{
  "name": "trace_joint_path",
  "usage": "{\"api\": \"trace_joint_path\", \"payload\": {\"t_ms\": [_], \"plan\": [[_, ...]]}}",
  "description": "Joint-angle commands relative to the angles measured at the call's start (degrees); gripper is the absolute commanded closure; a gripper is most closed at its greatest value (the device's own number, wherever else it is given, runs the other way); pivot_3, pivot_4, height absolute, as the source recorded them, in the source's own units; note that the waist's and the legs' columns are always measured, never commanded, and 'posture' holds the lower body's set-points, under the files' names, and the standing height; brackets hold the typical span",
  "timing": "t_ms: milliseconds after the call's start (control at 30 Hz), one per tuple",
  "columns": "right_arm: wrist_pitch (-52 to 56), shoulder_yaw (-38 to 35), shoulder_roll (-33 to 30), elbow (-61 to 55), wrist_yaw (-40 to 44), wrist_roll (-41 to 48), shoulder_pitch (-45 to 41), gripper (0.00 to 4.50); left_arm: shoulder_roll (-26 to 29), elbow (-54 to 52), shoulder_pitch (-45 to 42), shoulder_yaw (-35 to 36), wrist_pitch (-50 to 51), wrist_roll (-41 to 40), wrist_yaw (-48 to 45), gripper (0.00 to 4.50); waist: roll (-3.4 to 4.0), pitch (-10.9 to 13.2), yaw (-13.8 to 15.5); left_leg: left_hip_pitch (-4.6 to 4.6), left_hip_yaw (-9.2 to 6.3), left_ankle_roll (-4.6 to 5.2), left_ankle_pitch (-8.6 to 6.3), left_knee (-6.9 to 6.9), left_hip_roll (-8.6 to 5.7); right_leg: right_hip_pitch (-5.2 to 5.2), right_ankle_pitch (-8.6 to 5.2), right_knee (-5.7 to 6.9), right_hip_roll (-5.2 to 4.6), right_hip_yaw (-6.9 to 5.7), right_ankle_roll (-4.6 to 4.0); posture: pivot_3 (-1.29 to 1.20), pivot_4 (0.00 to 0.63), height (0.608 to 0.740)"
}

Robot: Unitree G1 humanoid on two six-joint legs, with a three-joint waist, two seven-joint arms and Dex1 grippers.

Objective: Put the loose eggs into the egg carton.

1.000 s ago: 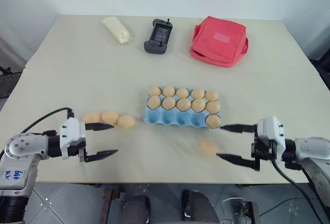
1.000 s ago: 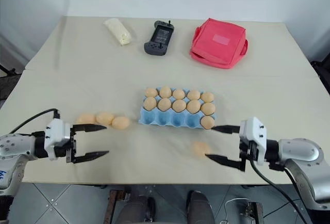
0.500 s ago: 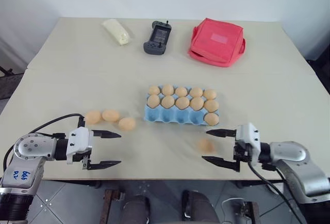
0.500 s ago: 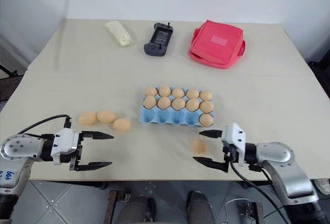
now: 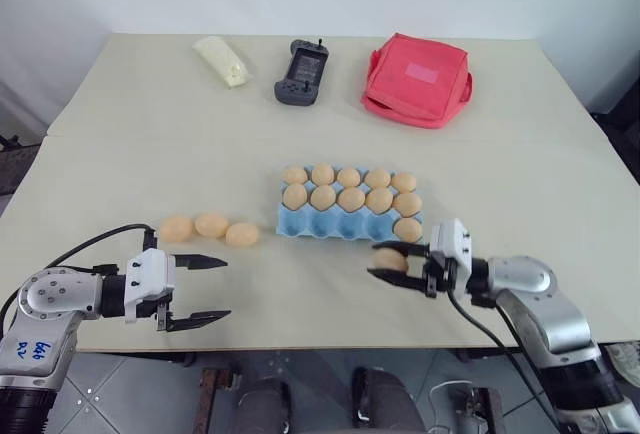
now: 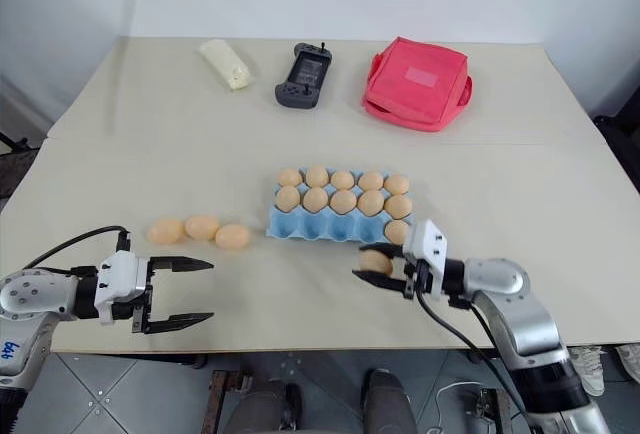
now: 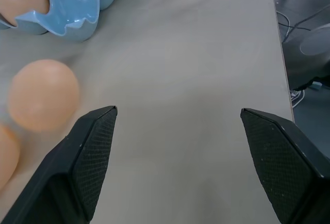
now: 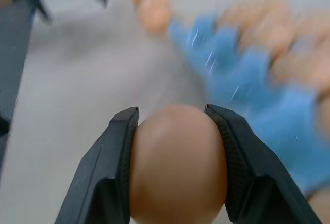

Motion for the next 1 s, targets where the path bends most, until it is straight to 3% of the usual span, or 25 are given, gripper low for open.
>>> {"api": "trace_joint_path", "payload": {"t_ms": [33,233,367,467,533,800,1000], "plan": [[-0.1,-2.2,1.1,3.1,-2.0,0.3,-5.3,2.57,0.4,-1.3,-0.1,0.7,-0.2,0.2,0.9,0.41,0.01,0.0,-0.1,0.00,0.00,0.00,0.00,0.00,0.00,-0.01,0.01,0.00,-0.02,0.01,-0.01,0.00,0.150,0.740],[-5.4,0.9,2.7,13.7,-2.2,-5.7,-12.3,2.57,-0.3,-0.5,-1.3,0.0,-0.7,0.9,2.1,0.41,0.02,0.0,-0.4,-0.08,0.00,-0.03,-0.01,-0.02,0.00,-0.13,0.03,0.06,-0.02,-0.12,-0.01,0.00,0.150,0.740],[-5.9,0.2,2.8,14.3,-0.8,-5.2,-12.7,1.54,-0.5,-1.6,-0.3,0.9,0.4,0.4,3.3,0.41,0.03,0.0,-0.9,-0.17,0.30,0.03,-0.04,-0.03,0.01,-0.33,0.07,0.32,-0.05,-0.28,0.07,0.00,0.150,0.740],[-3.4,-1.0,0.6,9.8,2.4,-1.8,-10.6,0.50,-0.6,-0.8,0.2,3.7,0.4,0.6,6.3,0.41,0.03,0.0,-1.0,-0.19,0.54,0.18,-0.16,-0.03,0.02,-0.44,0.11,0.30,-0.13,-0.42,0.14,0.00,0.150,0.740],[-2.1,-1.7,-1.4,6.5,5.1,0.4,-8.8,0.04,-1.0,-0.3,0.0,6.4,1.3,-1.0,8.0,0.41,0.03,0.0,-0.9,-0.29,0.59,0.24,-0.20,-0.01,0.01,-0.54,0.13,0.30,-0.20,-0.52,0.18,0.00,0.150,0.740],[-2.4,-7.9,-8.4,3.1,10.3,4.7,-2.0,0.04,3.4,7.7,5.2,17.4,4.0,-3.5,5.3,0.41,0.03,0.0,-1.0,-0.24,0.90,0.35,-0.26,0.04,-0.05,-0.55,0.15,0.29,-0.72,-1.44,0.20,0.00,0.150,0.740],[-3.6,-10.7,-9.4,4.4,10.3,4.8,-0.6,0.04,3.0,9.7,3.3,16.5,3.4,-3.5,5.1,0.41,0.03,0.0,-0.7,-0.21,0.93,0.36,-0.25,0.05,-0.09,-0.55,0.19,0.20,-0.83,-1.49,0.16,0.00,0.150,0.740]]}}
